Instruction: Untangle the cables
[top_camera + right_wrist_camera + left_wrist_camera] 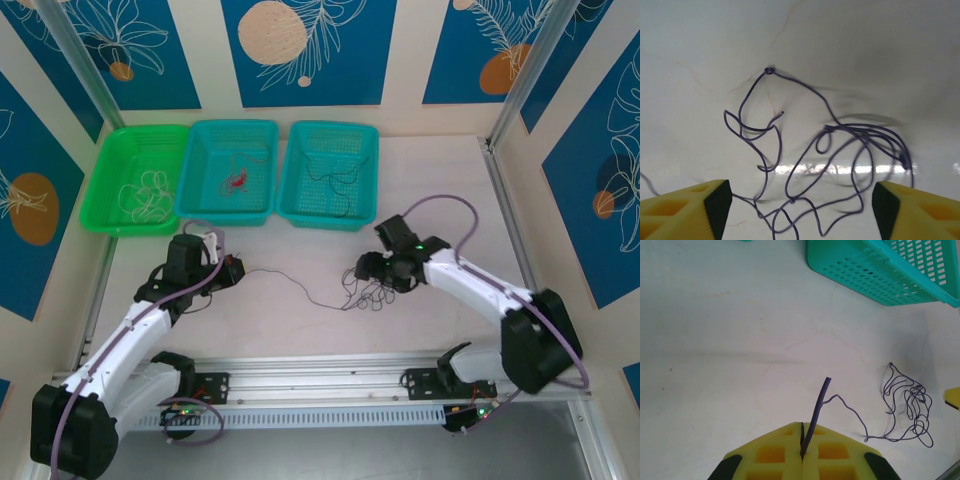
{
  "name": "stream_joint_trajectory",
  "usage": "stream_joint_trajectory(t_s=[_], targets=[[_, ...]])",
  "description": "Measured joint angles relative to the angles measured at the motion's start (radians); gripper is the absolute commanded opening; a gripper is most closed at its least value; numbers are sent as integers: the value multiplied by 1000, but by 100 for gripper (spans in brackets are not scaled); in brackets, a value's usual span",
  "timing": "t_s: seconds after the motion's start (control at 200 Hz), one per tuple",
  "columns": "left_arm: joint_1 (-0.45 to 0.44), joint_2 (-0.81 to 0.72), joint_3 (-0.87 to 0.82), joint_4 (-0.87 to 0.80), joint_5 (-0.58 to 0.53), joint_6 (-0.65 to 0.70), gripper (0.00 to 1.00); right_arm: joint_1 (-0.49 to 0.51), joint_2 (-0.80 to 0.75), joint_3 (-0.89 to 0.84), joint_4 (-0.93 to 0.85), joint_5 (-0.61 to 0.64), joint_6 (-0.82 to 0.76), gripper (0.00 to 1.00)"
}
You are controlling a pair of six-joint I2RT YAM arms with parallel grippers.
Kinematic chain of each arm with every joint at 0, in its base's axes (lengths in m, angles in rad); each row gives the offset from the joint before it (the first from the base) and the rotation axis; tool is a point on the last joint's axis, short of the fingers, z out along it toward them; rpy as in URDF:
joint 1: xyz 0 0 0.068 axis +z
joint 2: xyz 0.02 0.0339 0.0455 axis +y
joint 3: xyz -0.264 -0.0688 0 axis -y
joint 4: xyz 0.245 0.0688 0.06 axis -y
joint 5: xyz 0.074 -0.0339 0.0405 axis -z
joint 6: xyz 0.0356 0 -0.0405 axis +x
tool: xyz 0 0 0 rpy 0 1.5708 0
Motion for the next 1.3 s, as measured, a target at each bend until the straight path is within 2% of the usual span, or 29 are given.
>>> stream_joint_trajectory(t_s=[0.23,0.385,0.465,0.52,0.56,0.735,0.775,0.955,1.195,1.3], targets=[[0,-1,-3,7,0,3,0,59,283,190,-17,71,-117,78],[0,-20,-4,6,-10,4,0,100,416,272,-62,140,-143,71],[0,-36,-5,3,-24,5,0,101,443,274,-80,150,-151,57],[0,-41,-5,-2,-32,10,0,92,443,274,-84,151,-164,36],[0,-40,-5,-7,-37,12,0,81,443,274,-90,150,-162,27],[1,-39,-4,-54,-74,31,1,21,431,262,-94,142,-151,0],[2,-38,1,-68,-85,34,1,2,417,250,-93,143,-151,0],[53,-43,42,-114,-130,30,0,-173,283,133,-84,150,-144,0],[166,-79,90,-200,-220,26,0,-534,14,10,-49,137,-67,0],[208,-95,90,-248,-278,26,0,-653,-81,-10,-49,148,-34,0]])
